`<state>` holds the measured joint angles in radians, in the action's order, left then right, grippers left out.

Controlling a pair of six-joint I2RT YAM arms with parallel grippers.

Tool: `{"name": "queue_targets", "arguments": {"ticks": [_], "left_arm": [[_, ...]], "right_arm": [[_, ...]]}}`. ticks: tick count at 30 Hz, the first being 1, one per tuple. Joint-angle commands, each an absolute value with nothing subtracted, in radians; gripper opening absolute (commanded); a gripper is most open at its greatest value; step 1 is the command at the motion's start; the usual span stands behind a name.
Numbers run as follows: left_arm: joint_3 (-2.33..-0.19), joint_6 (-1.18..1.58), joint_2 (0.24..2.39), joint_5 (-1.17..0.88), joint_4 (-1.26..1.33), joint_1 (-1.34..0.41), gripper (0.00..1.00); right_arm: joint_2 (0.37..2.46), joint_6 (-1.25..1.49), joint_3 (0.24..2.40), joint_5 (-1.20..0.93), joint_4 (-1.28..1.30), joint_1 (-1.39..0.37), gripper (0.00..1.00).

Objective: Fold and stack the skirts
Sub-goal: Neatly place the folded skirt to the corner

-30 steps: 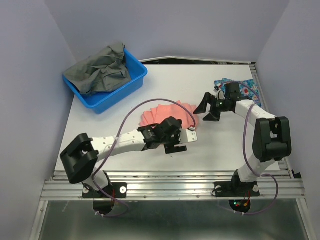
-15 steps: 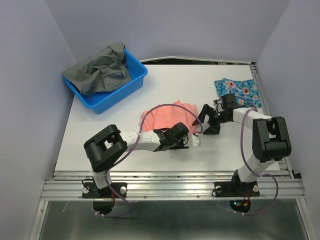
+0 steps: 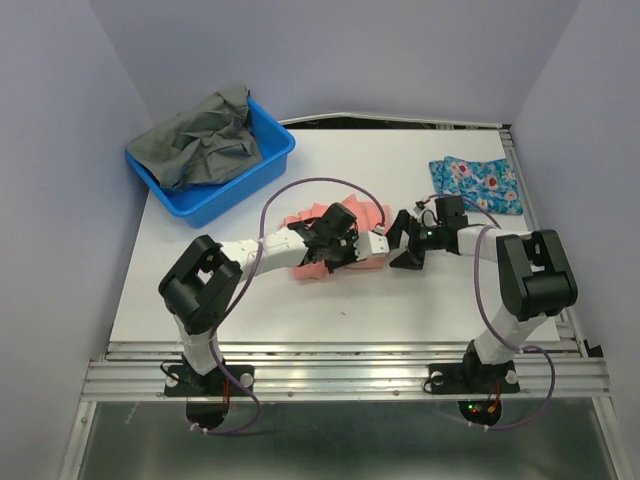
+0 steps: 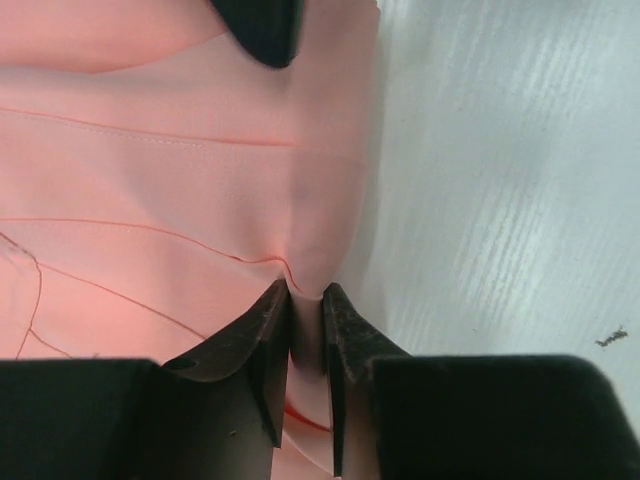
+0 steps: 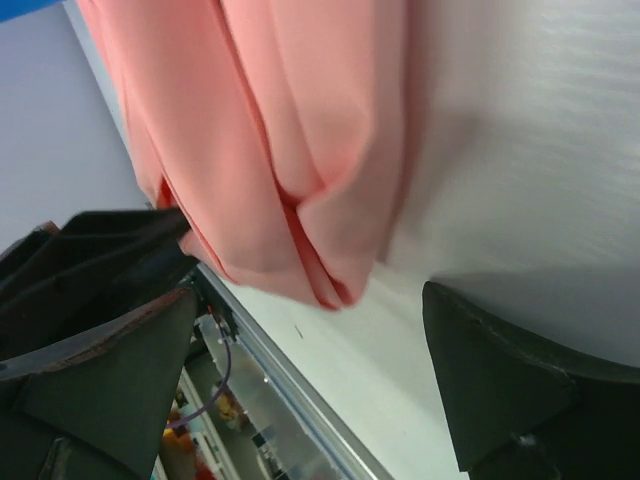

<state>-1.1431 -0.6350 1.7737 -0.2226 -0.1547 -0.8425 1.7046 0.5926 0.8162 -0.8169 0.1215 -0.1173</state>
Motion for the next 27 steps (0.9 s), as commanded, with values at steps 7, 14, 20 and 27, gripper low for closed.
{"name": "queue_targets", "arguments": {"ticks": [7,14,20,27], "left_arm": [[-1.241,-0.612,1.739,-0.452,-0.256,-0.786,0.08],[-1.296,-0.618,1.750,-0.531,-0.296,-0.739,0.03],[-1.298,-0.624,1.743,-0.548,-0.314,-0.718,0.01],[-1.301,-0.652,1.749,-0.589,-0.325,-0.715,0.01]], "right_arm": [[1.812,0.650,0.833,-0.779,-0.100,-0.230,1.00],[1.804,0.617,0.865,-0.782,0.046,-0.230,1.00],[1.783,0.560,0.919,-0.805,0.213,-0.219,1.00],[1.853,0.801,0.887,-0.810,-0.107,-0.230,1.00]]}}
